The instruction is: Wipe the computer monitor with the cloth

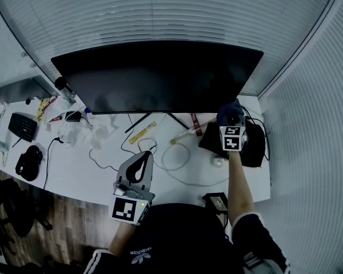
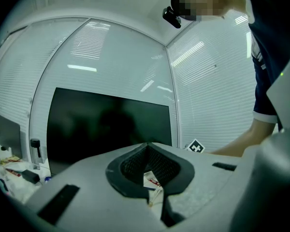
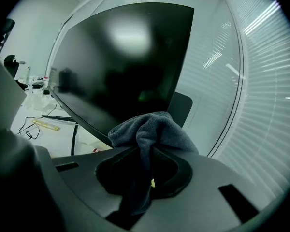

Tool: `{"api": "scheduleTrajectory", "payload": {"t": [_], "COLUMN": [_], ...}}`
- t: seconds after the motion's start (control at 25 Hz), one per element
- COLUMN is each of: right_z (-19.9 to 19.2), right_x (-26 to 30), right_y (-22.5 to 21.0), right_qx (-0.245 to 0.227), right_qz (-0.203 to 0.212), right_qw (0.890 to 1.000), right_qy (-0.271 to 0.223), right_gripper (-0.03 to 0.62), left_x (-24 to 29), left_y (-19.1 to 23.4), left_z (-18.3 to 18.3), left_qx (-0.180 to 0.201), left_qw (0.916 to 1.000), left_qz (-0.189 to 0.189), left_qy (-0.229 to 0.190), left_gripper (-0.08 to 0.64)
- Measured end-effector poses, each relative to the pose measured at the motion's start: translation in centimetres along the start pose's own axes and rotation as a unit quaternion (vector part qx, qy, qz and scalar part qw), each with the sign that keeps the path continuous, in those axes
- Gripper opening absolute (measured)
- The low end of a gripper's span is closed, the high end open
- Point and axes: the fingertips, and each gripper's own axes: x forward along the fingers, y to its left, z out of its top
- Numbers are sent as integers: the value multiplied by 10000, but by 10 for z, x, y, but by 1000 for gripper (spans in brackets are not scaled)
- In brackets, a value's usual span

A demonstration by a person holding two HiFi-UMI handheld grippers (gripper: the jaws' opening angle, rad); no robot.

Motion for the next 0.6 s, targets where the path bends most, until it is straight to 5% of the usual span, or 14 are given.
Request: {"api": "scheduleTrajectory", "payload": {"t": [0.6], "right_z": [8], "right_x": [0], "right_y": [35], "right_qx": [423], "right_qz": [-385], "right_qw": [9984], "right_qy": [31], "right_gripper": [46], "left_x": [-14], "left_y": [15], "left_z": [-1], "left_qx": [-43], "left_qw": [9999], "left_qz": [-76], "left_qy": [57], "left_gripper": [5]}}
